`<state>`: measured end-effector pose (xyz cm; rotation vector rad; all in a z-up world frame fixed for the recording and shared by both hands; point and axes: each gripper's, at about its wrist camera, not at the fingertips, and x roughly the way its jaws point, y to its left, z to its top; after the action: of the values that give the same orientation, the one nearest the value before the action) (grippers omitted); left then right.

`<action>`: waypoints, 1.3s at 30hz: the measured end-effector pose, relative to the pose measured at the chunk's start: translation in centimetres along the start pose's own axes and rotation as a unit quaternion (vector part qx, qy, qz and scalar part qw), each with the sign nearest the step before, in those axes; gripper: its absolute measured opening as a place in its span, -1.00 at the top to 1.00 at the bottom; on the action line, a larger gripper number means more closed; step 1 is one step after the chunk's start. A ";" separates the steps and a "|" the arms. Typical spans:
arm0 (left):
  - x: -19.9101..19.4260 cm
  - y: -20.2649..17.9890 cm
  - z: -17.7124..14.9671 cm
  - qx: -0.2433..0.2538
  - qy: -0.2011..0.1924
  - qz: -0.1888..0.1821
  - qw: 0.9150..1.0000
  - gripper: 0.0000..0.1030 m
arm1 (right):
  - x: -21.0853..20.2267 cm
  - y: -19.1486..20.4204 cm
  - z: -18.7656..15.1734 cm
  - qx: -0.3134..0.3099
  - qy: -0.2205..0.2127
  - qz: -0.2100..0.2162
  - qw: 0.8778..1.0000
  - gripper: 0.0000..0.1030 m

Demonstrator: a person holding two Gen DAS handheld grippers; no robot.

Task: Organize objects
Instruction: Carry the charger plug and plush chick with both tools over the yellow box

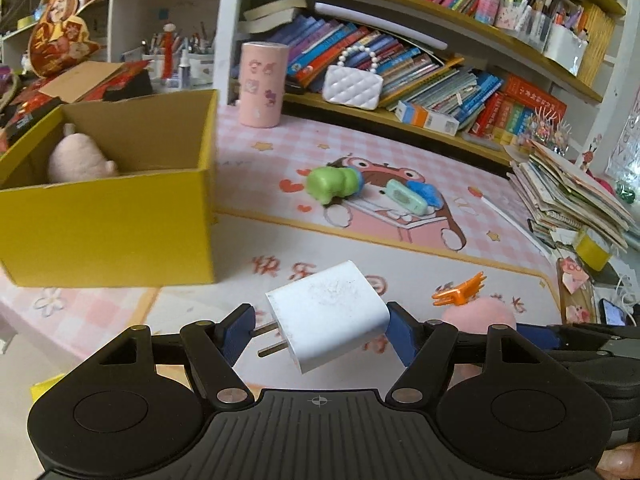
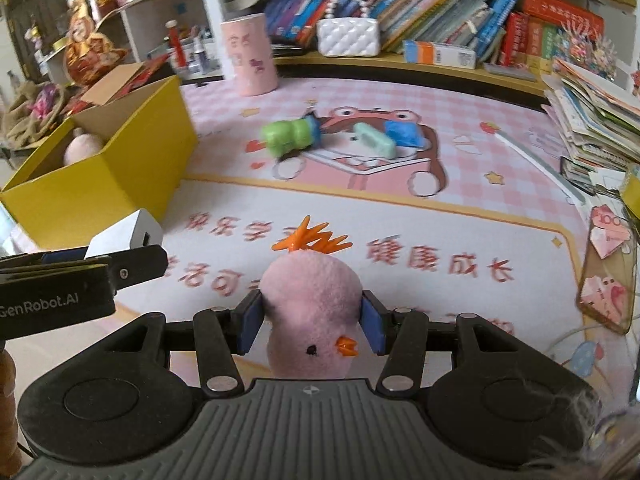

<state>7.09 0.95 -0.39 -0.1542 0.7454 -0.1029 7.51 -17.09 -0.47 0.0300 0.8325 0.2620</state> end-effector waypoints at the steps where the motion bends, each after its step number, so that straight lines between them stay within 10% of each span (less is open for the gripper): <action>1: -0.5 0.6 -0.4 -0.001 0.001 0.000 1.000 -0.37 | -0.2 0.8 -0.3 -0.005 0.002 0.004 1.000 0.05; 39: -13.7 16.5 -5.6 -0.034 -0.062 0.056 0.996 -0.37 | -3.8 20.4 -4.9 -0.083 -0.011 0.046 0.995 0.05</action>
<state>-6.15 18.65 1.76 -0.1808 0.6333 0.0392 -2.97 1.37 1.58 -0.0850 0.7856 0.4157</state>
